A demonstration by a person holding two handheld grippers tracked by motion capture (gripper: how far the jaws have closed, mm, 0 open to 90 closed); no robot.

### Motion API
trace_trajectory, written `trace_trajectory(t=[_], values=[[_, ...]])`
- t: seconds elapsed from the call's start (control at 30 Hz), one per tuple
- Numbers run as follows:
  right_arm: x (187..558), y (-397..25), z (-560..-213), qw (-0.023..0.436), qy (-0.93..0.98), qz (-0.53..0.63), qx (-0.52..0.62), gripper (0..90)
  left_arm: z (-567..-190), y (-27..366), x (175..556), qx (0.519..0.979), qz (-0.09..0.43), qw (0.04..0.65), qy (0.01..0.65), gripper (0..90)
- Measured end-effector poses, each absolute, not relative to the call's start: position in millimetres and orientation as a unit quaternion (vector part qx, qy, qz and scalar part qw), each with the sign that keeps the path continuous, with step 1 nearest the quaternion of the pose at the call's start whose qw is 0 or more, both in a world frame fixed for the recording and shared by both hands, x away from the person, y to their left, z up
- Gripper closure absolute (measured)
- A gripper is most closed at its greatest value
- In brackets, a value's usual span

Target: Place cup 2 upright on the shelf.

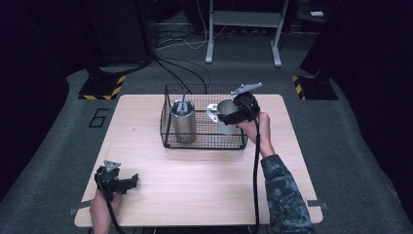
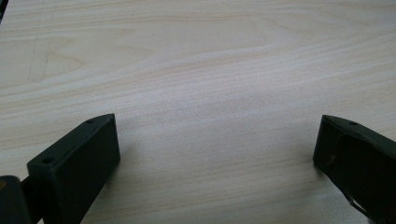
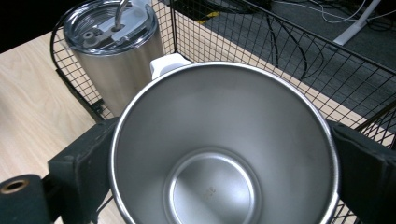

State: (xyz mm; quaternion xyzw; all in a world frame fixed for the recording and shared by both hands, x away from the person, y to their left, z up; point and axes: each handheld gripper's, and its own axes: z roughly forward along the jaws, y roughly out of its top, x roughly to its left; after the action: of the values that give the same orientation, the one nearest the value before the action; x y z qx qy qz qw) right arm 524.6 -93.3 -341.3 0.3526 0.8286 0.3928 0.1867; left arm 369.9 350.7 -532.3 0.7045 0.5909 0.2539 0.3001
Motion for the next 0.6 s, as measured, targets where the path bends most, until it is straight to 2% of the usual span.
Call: trace_trajectory(t=[0.6], values=[[552, -88, -356, 0.199, 0.819, 0.38, 0.381, 5.8, -532, 351, 370, 0.704, 0.255, 0.301, 0.591, 0.5]])
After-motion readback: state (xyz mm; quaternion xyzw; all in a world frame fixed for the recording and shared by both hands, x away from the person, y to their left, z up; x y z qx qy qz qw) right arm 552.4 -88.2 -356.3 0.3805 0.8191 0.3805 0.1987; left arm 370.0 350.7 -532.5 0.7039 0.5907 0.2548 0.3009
